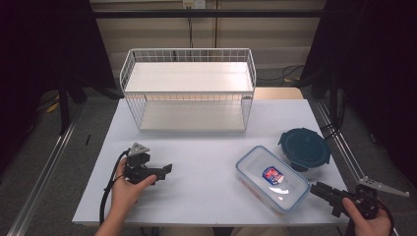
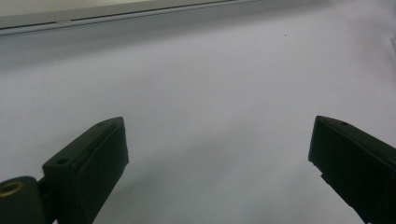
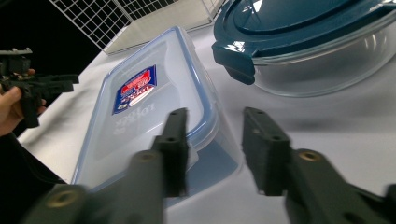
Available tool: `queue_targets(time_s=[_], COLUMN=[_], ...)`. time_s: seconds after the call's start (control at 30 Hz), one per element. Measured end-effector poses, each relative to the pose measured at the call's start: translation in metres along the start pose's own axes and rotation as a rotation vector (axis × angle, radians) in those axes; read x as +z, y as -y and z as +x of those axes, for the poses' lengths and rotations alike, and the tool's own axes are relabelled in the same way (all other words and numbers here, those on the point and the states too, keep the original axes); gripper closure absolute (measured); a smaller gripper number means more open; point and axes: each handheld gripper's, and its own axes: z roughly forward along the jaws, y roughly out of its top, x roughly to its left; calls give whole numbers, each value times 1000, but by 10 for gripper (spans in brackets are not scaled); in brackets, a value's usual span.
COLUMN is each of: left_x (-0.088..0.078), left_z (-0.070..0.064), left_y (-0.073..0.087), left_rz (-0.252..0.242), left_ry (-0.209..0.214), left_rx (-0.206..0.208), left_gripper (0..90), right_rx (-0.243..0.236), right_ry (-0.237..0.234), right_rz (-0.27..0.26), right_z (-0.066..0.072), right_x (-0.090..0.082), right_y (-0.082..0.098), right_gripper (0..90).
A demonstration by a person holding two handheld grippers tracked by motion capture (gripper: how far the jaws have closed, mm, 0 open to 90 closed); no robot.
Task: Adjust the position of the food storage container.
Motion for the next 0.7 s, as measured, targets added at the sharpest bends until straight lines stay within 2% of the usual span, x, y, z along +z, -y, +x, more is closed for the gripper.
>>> queue_targets(time_s=[0.03, 0.07, 0.1, 0.2, 0.33, 0.5, 0.6, 0.7], left_x=[1, 0, 1, 0, 0, 1, 0, -1], left_z=[-1, 0, -1, -1, -1, -1, -1, 0], left_y=[0, 0, 0, 0, 0, 0, 0, 0], left_rz=[-5, 6, -7, -9, -5, -8, -8, -6], left_ry=[0, 0, 0, -7, -1, -3, -1, -6], left_rx=[-7, 9, -7, -11, -7, -8, -8, -5], left_gripper=[47, 47, 47, 48, 48, 48, 48, 48], right_rx=[15, 16, 18, 23, 12, 21, 22, 18], right_ry=[-3, -5, -4, -5, 1, -2, 8, 3], right_rz=[6, 2, 9, 28, 42, 52, 83, 79], right_z=[0, 0, -1, 0, 3, 4, 4, 4], right_x=[-1, -1, 0, 0, 3, 4, 5, 5], right_y=[0, 0, 0, 0, 0, 0, 1, 1], right_gripper=[673, 698, 720, 767, 803, 841, 880, 891])
